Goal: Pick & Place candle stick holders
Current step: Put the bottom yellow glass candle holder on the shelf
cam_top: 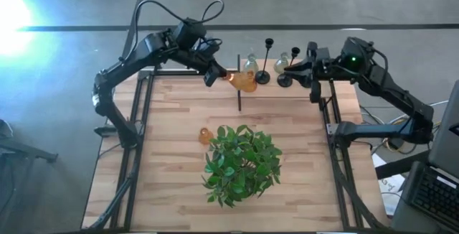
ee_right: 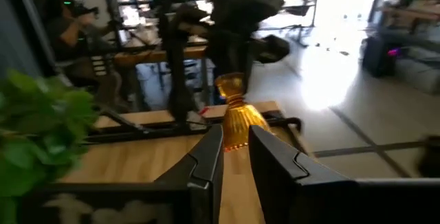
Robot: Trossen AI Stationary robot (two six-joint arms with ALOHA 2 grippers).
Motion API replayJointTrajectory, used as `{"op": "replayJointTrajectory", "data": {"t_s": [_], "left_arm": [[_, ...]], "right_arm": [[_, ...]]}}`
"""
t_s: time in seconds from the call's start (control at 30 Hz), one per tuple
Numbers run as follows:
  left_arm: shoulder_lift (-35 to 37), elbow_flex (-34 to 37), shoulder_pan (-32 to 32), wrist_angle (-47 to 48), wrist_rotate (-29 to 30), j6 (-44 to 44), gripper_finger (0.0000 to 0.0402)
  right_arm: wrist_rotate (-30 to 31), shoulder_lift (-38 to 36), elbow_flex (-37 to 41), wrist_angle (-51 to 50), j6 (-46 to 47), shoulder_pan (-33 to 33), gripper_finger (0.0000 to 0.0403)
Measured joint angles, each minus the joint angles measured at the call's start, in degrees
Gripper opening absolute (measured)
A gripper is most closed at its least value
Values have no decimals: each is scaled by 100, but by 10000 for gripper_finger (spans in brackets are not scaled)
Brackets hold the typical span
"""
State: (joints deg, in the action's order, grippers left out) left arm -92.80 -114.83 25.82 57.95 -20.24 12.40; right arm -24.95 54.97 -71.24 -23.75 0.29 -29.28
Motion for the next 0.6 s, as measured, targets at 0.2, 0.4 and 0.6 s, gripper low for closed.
{"op": "replayJointTrajectory", "data": {"t_s": [0.2,0.4,0.6], "left_arm": [[37,-119,-256,24,-516,284,33],[288,-118,-687,229,-82,590,33],[241,-118,-1047,-17,499,740,33]], "right_arm": [[504,293,-712,-737,-51,1074,69],[2723,514,-1283,-1525,162,2781,49],[4872,843,-1390,-1713,502,3869,44]]}}
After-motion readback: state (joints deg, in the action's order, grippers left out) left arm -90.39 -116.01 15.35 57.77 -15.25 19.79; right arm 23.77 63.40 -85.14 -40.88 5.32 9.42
